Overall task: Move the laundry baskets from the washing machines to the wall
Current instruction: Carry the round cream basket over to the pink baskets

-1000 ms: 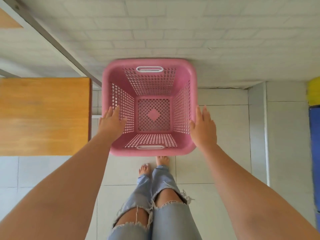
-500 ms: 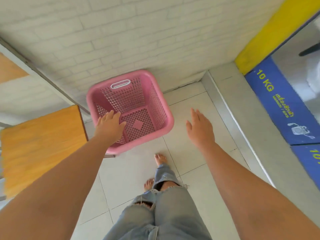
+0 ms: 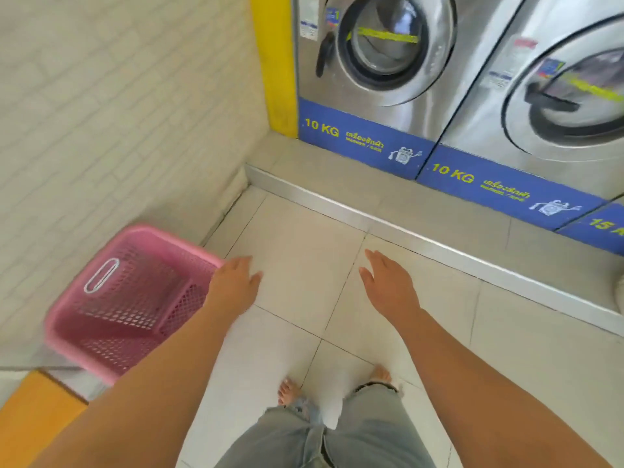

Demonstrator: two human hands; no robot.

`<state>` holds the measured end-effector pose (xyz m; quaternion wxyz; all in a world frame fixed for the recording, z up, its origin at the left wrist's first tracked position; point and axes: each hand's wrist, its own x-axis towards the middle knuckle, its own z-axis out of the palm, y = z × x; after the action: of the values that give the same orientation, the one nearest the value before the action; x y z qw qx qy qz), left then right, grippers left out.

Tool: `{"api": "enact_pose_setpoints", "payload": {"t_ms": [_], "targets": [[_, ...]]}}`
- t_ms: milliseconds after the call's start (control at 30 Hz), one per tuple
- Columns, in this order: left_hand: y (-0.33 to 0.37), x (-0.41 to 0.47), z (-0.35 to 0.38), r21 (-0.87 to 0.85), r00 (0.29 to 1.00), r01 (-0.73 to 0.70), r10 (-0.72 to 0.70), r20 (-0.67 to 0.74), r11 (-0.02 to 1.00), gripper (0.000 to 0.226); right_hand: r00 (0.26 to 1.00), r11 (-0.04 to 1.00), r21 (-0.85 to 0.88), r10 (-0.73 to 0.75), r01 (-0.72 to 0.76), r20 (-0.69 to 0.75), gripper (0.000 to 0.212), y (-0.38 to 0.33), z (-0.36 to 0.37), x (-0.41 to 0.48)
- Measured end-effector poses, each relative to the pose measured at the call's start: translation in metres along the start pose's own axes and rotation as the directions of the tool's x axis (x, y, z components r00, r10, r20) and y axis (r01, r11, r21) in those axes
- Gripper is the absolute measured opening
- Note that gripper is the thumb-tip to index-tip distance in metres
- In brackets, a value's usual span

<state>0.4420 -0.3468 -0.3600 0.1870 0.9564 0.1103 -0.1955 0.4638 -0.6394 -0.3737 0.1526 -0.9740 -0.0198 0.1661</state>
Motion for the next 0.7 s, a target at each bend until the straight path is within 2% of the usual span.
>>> {"api": "enact_pose_setpoints", "payload": {"t_ms": [200,400,700], "targets": [[0.135,0.009,0.035,0.06,0.969,-0.247,0.248,-0.013,0.967,0.051,0.967,0.966,0.139,0.235,-0.22,-0.102,0.052,0.118,-0.026,-0.05],[0.271,-0.005,0.096,0.047,0.934,-0.35,0.345,0.093,0.936,0.052,0.903,0.895,0.262,0.405,-0.36,-0.145,0.05,0.245,-0.054,-0.1],[0.454,-0.037,0.194,0.06,0.856,-0.486,0.46,0.236,0.872,0.051,0.755,0.75,0.399,0.629,-0.527,-0.185,0.048,0.418,-0.089,-0.177]]}}
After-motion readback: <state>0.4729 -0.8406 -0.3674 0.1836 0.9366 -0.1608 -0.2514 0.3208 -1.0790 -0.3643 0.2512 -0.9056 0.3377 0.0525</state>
